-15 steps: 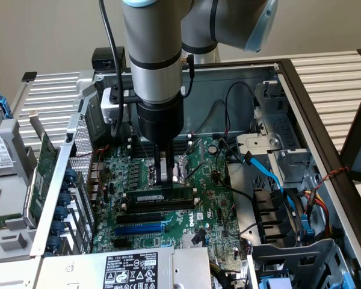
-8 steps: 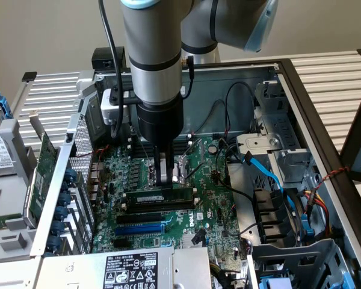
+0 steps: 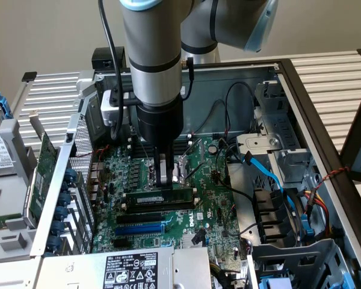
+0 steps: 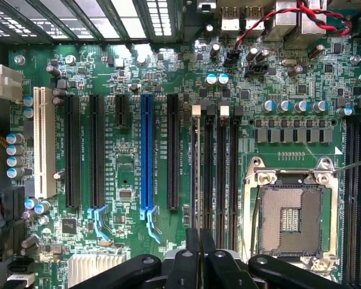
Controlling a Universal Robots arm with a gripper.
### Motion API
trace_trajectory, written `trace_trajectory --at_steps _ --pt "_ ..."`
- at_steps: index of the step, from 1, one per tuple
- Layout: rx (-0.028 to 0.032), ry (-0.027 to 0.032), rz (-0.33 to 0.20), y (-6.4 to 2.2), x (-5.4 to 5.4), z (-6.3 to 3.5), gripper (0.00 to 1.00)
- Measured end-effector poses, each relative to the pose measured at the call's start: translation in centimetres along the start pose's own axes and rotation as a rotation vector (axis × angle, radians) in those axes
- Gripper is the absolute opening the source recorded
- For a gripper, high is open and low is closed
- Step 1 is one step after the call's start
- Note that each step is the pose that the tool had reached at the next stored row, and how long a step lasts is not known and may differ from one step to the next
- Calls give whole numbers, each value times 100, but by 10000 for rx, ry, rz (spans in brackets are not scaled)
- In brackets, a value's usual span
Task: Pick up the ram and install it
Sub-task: 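Insert the ram into the slot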
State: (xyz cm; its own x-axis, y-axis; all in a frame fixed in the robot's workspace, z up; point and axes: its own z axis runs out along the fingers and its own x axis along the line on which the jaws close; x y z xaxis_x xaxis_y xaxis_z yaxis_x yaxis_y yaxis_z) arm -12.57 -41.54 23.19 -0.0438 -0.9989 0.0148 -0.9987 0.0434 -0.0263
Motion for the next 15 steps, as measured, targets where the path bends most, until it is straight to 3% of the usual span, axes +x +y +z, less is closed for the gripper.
trace_trajectory --at_steps 11,15 --pt "2 -1 0 8 0 24 12" --pt "1 0 2 18 0 28 20"
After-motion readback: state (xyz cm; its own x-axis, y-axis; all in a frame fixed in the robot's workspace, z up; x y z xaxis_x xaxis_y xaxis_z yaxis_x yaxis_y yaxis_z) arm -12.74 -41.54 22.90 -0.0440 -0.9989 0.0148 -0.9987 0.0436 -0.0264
